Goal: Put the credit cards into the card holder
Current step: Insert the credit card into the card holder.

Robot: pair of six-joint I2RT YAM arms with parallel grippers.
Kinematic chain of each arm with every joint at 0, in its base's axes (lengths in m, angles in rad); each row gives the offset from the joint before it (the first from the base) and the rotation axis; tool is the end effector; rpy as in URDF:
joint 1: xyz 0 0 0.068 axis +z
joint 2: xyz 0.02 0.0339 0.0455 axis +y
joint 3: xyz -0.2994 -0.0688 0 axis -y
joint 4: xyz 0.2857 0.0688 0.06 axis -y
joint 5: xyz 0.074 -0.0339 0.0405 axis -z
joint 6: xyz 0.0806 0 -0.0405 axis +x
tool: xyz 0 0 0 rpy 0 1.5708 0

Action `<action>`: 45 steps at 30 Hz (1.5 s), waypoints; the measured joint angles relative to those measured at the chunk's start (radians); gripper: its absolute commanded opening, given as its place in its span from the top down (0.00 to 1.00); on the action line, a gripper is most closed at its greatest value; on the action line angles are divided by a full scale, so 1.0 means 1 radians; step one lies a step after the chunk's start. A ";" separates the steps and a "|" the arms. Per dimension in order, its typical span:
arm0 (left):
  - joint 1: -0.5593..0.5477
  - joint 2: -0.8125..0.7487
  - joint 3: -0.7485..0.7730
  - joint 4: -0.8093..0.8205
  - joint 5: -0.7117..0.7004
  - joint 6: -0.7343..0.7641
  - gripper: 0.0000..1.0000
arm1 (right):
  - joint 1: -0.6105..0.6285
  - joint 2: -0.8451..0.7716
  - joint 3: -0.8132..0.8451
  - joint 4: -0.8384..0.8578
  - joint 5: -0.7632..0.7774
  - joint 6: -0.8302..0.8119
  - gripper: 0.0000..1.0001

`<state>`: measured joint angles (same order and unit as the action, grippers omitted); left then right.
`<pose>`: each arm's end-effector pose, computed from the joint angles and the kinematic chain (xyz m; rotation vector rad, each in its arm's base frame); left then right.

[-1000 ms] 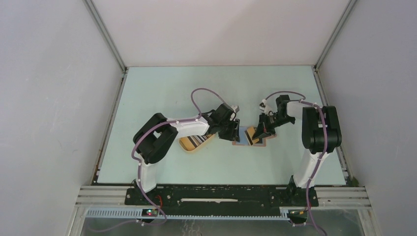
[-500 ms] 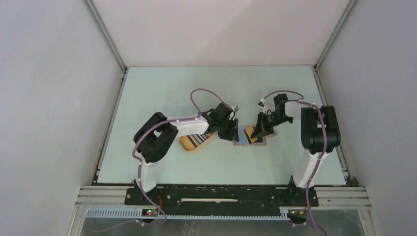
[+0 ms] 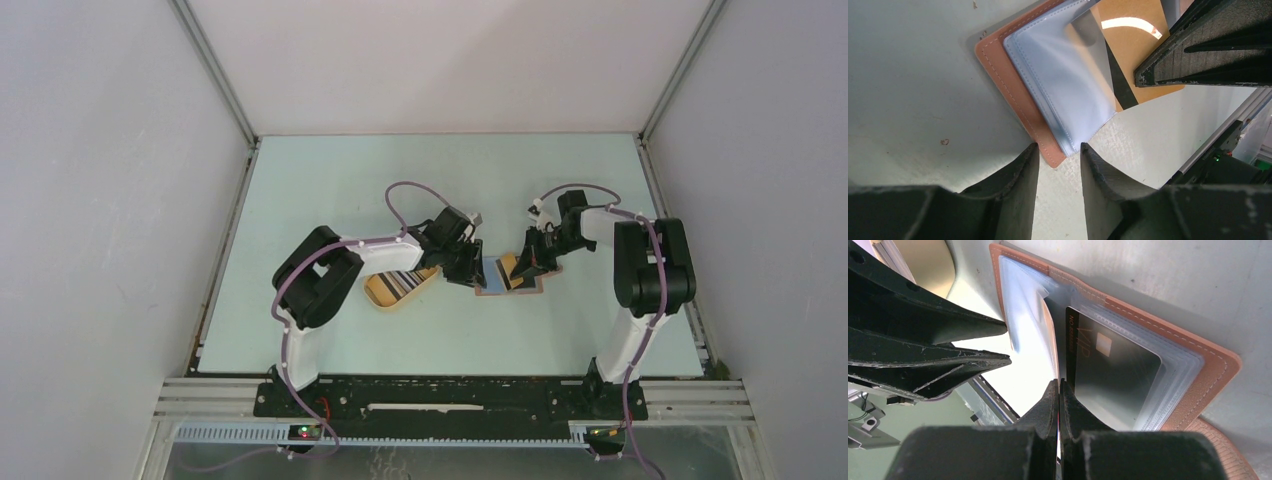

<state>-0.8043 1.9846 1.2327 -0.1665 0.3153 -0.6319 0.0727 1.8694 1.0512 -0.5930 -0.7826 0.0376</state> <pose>0.3160 -0.3642 0.1166 0.3774 2.6796 -0.9249 0.3629 0.0834 0.1026 -0.1416 2.7997 1.1665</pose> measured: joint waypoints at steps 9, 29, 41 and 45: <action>0.005 0.004 0.000 0.003 0.014 -0.008 0.59 | 0.024 -0.046 -0.026 0.033 0.058 0.035 0.96; 0.010 0.008 0.000 0.008 0.032 -0.016 0.60 | 0.076 -0.060 -0.026 0.044 0.148 0.035 0.71; 0.010 0.013 0.000 0.021 0.040 -0.024 0.60 | 0.093 -0.076 -0.026 0.040 0.196 0.016 0.59; 0.010 0.013 0.000 0.023 0.040 -0.024 0.60 | 0.093 -0.083 -0.026 0.035 0.205 0.008 0.57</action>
<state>-0.7944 1.9976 1.2327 -0.1436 0.3557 -0.6556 0.1654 1.7866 1.0256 -0.5575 -0.5777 0.0460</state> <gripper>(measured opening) 0.403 0.419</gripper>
